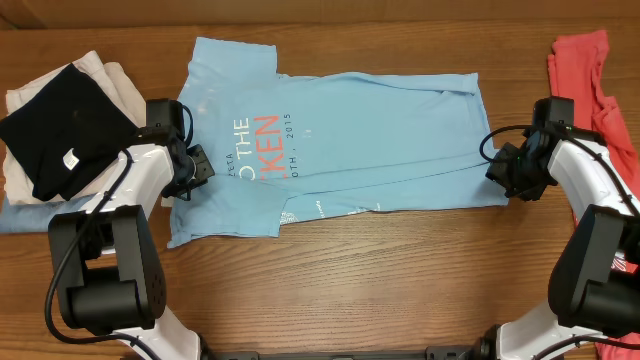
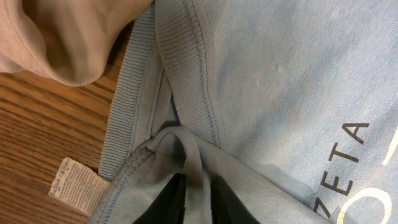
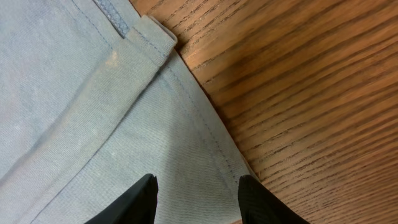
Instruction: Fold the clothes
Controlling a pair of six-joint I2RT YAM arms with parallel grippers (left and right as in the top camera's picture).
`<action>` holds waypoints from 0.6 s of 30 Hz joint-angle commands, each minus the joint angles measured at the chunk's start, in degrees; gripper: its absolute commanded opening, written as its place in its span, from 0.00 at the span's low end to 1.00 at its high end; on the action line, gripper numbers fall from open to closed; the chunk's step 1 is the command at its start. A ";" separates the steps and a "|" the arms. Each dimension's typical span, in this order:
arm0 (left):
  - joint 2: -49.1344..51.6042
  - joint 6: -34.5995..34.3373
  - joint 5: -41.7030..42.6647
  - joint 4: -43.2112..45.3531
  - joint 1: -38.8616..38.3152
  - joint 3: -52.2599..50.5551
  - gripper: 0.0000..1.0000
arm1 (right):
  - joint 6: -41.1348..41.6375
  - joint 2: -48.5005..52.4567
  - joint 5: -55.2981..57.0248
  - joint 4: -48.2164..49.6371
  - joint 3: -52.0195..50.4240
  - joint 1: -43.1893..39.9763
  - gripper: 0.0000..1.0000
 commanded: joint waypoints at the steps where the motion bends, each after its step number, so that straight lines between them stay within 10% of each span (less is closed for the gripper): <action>1: 0.96 1.05 -0.98 0.07 -0.11 -0.48 0.17 | -0.17 -0.09 0.33 0.09 -0.20 0.17 0.46; 18: 1.44 1.07 -2.36 -0.79 -0.11 -0.52 0.11 | -0.20 -0.09 2.69 -0.52 -0.20 0.17 0.46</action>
